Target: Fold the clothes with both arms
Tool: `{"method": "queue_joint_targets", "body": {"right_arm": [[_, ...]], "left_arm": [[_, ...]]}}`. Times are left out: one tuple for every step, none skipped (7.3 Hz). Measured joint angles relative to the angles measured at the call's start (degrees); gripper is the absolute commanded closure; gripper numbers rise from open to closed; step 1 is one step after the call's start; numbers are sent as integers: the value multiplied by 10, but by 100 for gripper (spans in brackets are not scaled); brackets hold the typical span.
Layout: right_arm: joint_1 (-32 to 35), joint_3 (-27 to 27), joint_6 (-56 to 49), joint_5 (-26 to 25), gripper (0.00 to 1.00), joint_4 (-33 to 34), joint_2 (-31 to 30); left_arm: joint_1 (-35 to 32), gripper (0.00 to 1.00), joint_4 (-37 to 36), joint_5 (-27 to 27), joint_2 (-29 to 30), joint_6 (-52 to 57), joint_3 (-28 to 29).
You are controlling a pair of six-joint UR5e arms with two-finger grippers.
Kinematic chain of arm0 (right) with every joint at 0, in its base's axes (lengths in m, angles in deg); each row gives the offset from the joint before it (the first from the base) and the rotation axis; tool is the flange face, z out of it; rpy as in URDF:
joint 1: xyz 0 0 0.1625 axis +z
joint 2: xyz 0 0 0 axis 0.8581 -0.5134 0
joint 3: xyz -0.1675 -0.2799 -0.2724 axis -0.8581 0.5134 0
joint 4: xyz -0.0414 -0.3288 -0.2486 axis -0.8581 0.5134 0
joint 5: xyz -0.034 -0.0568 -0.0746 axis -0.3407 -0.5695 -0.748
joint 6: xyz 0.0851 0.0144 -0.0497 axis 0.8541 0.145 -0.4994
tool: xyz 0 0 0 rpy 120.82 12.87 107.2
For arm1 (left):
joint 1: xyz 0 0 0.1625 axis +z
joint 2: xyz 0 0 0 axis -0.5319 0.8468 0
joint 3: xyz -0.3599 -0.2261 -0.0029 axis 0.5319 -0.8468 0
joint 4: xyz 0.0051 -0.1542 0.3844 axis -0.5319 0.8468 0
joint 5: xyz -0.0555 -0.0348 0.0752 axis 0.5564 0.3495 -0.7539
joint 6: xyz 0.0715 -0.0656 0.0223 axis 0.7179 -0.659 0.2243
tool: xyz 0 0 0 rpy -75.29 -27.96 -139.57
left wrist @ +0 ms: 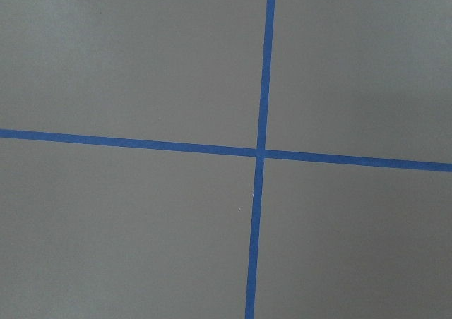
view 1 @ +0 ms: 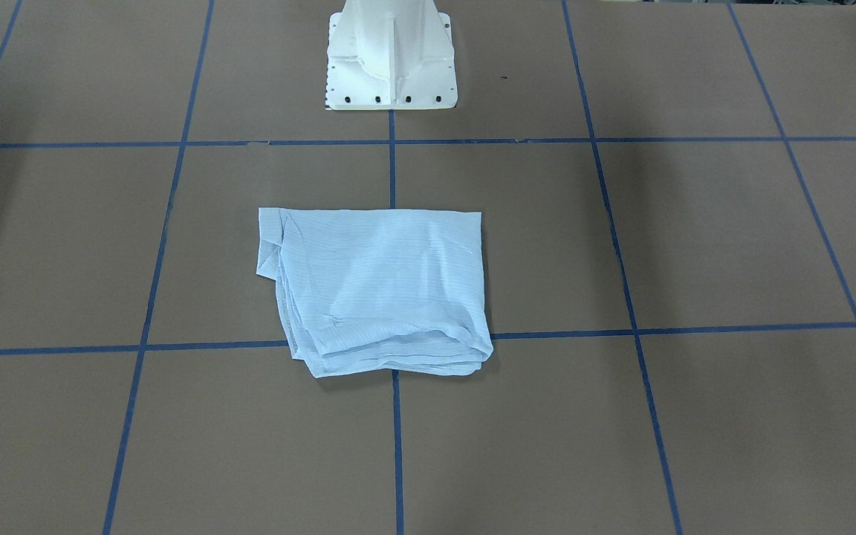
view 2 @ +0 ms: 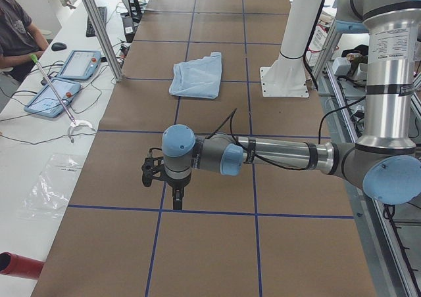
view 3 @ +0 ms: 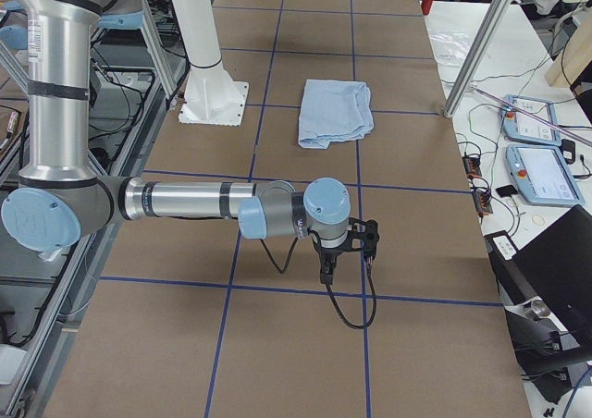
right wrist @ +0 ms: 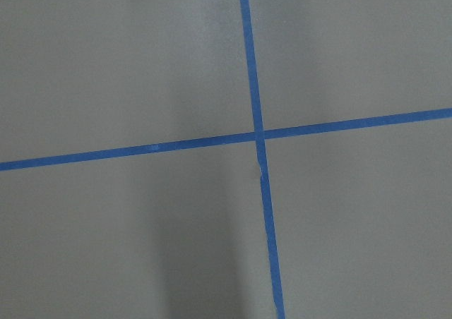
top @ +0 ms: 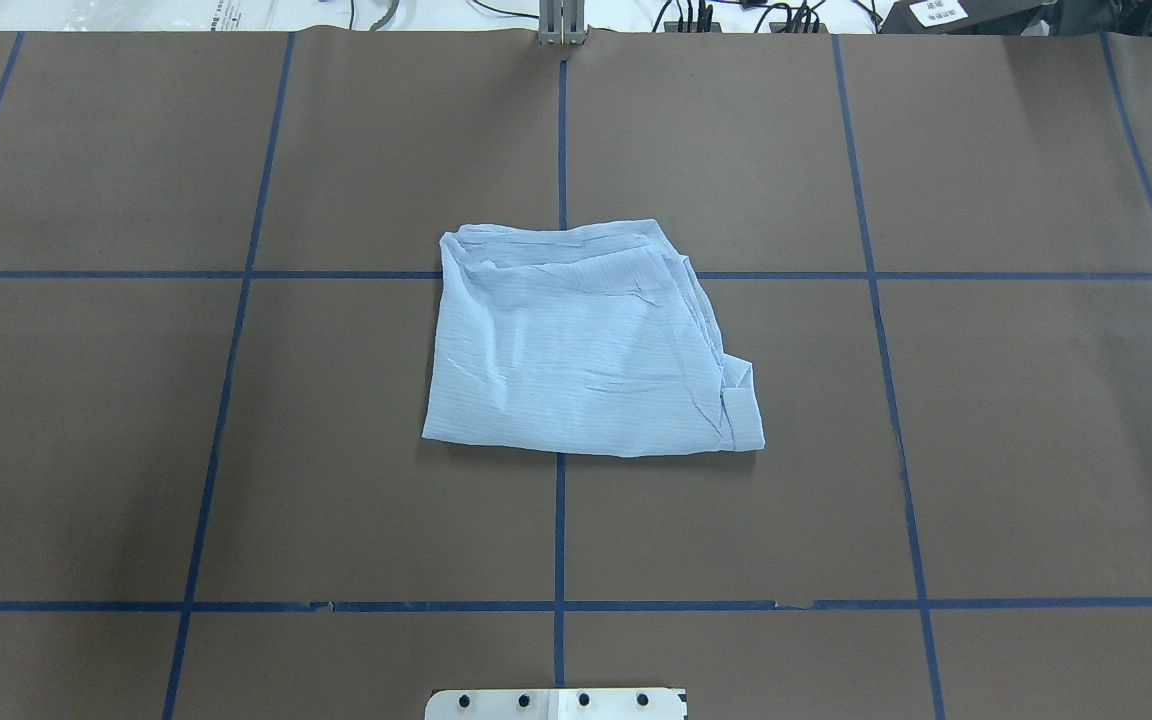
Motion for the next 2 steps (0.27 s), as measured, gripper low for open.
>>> {"method": "queue_joint_targets", "body": {"right_arm": [[0,-1,0,1,0,0,0],[0,-2,0,2,0,0,0]], "left_arm": [[0,1,0,0,0,0,0],[0,1,0,0,0,0,0]]}}
